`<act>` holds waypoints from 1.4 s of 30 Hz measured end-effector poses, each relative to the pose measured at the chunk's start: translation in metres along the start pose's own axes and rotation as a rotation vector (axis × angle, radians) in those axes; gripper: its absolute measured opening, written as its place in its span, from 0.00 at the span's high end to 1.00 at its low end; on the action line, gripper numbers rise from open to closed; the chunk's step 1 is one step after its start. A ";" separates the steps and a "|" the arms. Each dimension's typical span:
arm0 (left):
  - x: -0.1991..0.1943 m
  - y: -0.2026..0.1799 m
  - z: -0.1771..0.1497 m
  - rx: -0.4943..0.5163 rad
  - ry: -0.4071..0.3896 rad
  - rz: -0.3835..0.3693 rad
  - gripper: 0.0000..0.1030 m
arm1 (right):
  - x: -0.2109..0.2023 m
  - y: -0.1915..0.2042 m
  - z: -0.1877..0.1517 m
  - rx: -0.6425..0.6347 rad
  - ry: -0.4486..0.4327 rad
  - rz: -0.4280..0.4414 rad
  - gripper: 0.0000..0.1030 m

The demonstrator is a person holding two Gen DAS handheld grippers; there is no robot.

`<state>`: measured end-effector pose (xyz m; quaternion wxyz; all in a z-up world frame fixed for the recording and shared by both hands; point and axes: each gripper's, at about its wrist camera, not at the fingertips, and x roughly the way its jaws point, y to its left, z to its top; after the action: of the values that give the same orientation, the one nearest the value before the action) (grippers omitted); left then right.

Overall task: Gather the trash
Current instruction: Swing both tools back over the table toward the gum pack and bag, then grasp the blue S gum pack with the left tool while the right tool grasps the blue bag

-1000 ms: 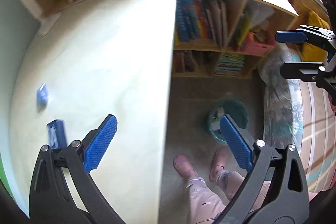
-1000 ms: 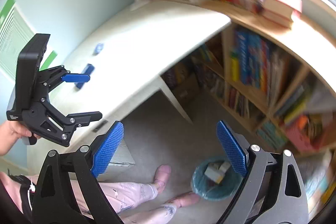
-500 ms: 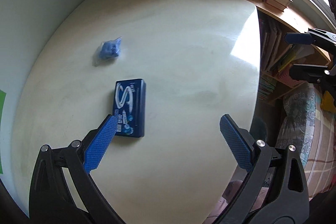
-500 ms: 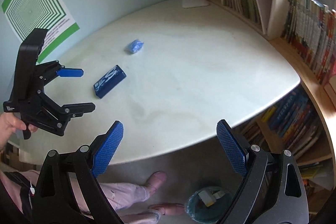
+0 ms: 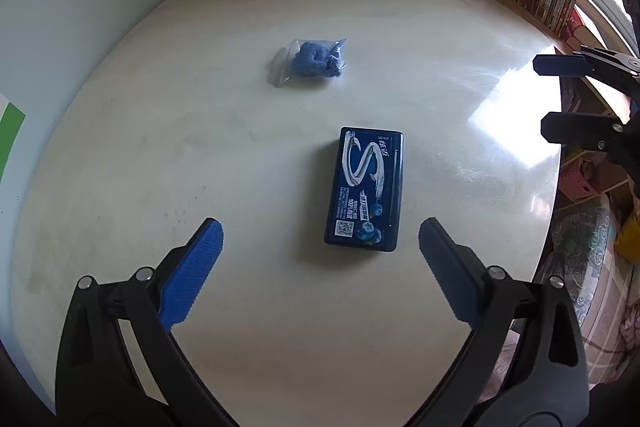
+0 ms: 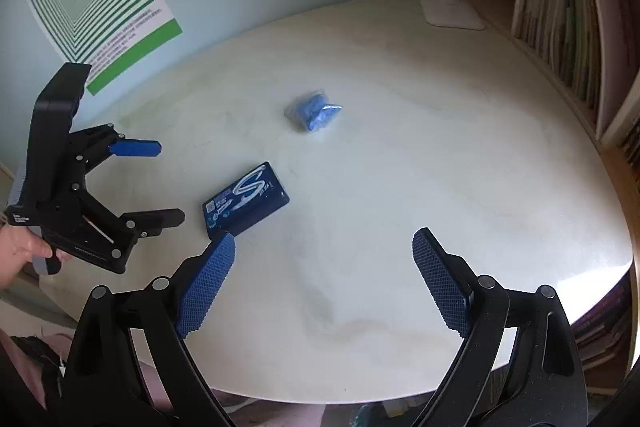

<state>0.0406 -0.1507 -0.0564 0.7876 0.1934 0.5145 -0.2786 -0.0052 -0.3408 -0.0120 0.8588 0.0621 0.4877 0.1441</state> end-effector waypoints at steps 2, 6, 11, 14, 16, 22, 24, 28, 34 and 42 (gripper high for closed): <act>0.003 0.001 0.000 -0.007 0.002 0.000 0.07 | 0.010 0.002 0.010 -0.034 0.009 0.020 0.13; 0.016 -0.001 0.003 -0.031 0.029 0.009 0.07 | 0.034 0.000 0.033 -0.095 0.041 0.072 0.13; 0.027 -0.007 0.010 -0.101 0.055 0.024 0.07 | 0.063 -0.007 0.067 -0.196 0.078 0.150 0.13; 0.036 -0.011 0.013 -0.142 0.075 0.040 0.07 | 0.080 -0.011 0.085 -0.255 0.102 0.187 0.13; 0.043 -0.012 0.015 -0.180 0.088 0.046 0.07 | 0.091 -0.011 0.094 -0.299 0.117 0.209 0.13; 0.055 -0.012 0.018 -0.273 0.102 0.050 0.07 | 0.126 -0.001 0.104 -0.456 0.164 0.232 0.14; 0.059 -0.011 0.019 -0.295 0.106 0.056 0.10 | 0.136 0.001 0.105 -0.486 0.170 0.228 0.14; 0.068 -0.007 0.018 -0.338 0.121 0.052 0.19 | 0.159 0.007 0.108 -0.541 0.188 0.212 0.22; 0.074 -0.003 0.010 -0.366 0.140 0.068 0.29 | 0.173 0.012 0.113 -0.586 0.180 0.202 0.31; 0.071 0.004 0.008 -0.383 0.121 0.082 0.40 | 0.179 0.013 0.121 -0.607 0.153 0.171 0.46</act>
<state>0.0710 -0.1688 -0.1185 0.7884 0.0770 0.5961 -0.1312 0.1822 -0.2696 -0.0930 0.7838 -0.1670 0.4786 0.3587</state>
